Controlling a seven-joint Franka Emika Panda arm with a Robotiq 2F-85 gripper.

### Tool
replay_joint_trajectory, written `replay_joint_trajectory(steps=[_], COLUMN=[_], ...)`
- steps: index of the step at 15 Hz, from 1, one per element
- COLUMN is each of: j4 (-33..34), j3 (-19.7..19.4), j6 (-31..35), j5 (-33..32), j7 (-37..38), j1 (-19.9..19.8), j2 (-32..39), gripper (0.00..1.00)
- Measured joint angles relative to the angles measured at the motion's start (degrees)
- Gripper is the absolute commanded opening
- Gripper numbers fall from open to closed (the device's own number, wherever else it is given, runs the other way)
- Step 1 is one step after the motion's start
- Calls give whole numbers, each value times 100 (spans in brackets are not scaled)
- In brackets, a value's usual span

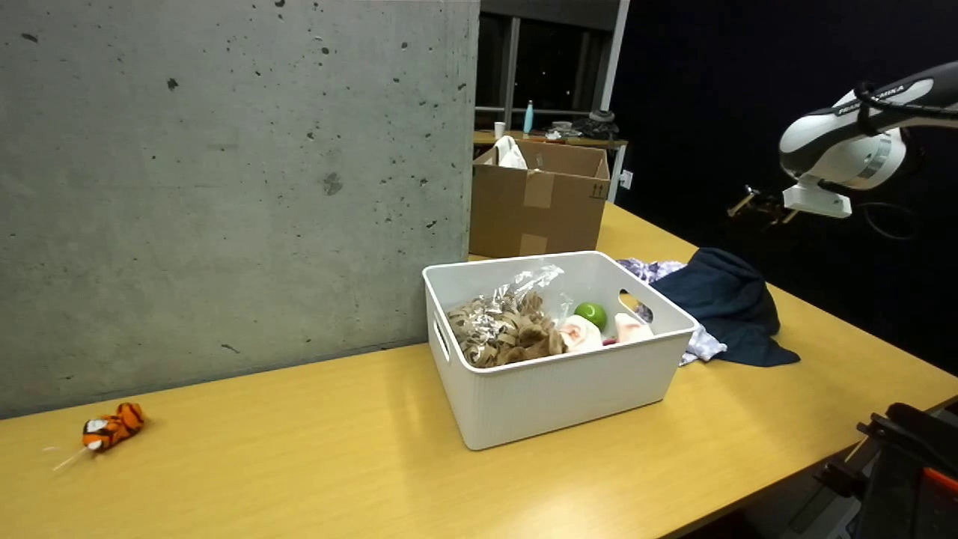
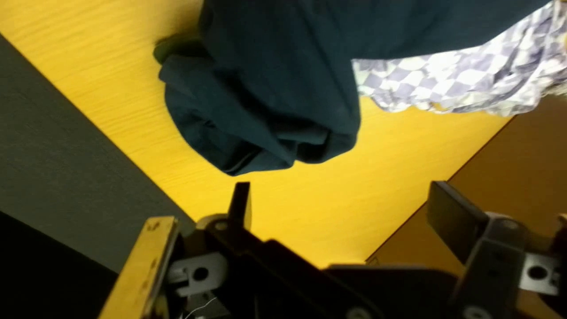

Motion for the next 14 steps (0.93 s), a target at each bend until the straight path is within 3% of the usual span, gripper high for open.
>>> replay_joint_trajectory(steps=[7,14], j4=[-1727,-2263], j3=[96,-158], j6=[108,611], j5=[2,-11], j7=[-45,164], j1=[9,13], j2=[-666,-642], gripper=[100,100])
